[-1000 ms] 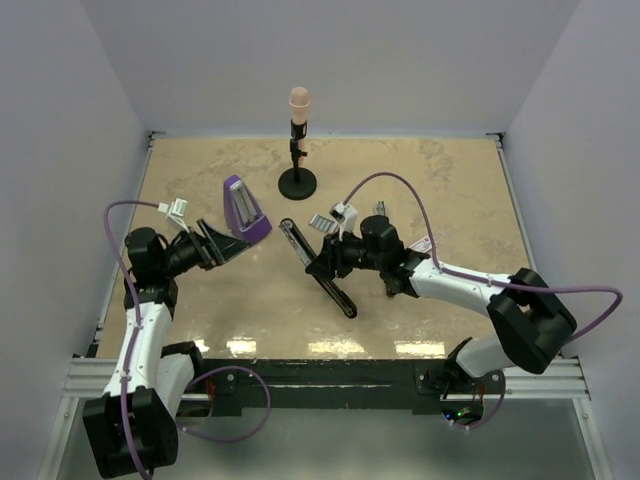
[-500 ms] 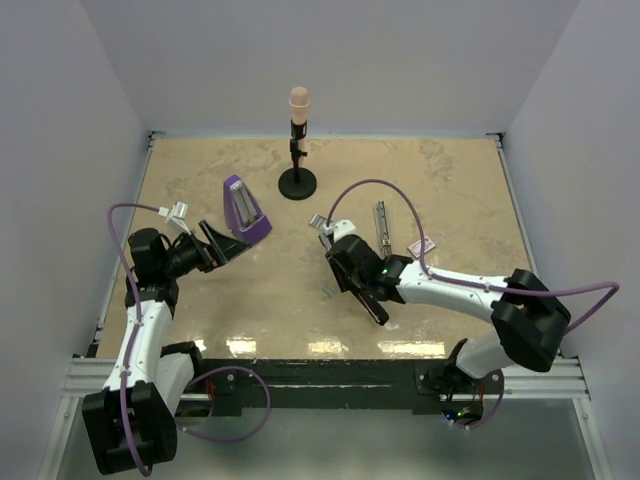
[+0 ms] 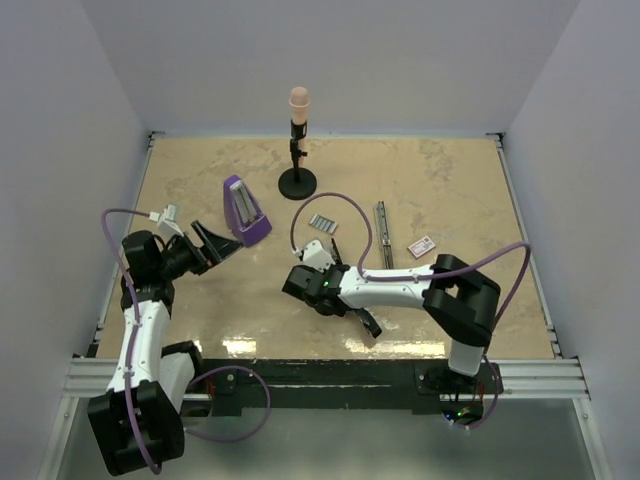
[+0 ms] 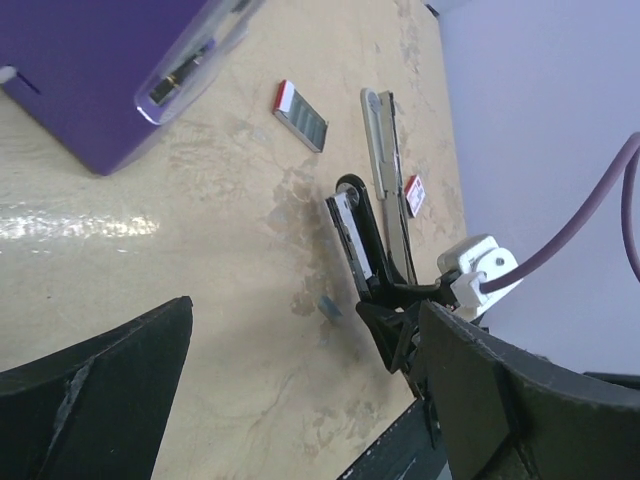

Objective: Unload the staples from the stapler

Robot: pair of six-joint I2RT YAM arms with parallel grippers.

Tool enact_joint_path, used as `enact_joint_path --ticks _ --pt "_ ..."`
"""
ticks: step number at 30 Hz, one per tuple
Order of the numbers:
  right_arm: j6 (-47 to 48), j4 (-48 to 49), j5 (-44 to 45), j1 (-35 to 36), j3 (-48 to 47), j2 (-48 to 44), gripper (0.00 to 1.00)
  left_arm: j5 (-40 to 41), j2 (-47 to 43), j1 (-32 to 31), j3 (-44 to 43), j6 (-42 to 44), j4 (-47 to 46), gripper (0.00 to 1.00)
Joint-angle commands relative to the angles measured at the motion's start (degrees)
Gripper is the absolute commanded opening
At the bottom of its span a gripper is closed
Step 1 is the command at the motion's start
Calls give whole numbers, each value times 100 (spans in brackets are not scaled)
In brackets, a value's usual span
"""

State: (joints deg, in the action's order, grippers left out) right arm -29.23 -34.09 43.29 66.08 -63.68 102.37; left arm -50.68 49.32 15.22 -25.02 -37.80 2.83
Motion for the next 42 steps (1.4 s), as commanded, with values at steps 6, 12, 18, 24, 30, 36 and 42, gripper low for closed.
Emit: enact_joint_path --ticks 6,12,18,24,30,36,42 --pt "-1198 -2382 1603 387 -1207 907 0 -21 -72 464 -232 124 51 100" --pt "-1330 -2954 1867 440 -1279 1250 0 -39 -54 508 -223 89 16 100" --pt "-1208 -2797 1868 484 -1182 1418 0 -57 78 508 -285 124 95 100" --pt "-1111 -2568 1771 484 -1138 891 0 -65 -98 508 -267 133 121 100" --pt "-629 -1788 1377 370 -884 -64 0 -302 -72 499 -188 124 25 98" --pt "242 345 -11 177 -339 -1270 0 -426 -133 377 -161 1 -160 95" --pt "86 2946 -2709 -508 794 -2668 0 259 -405 -124 -582 167 331 91"
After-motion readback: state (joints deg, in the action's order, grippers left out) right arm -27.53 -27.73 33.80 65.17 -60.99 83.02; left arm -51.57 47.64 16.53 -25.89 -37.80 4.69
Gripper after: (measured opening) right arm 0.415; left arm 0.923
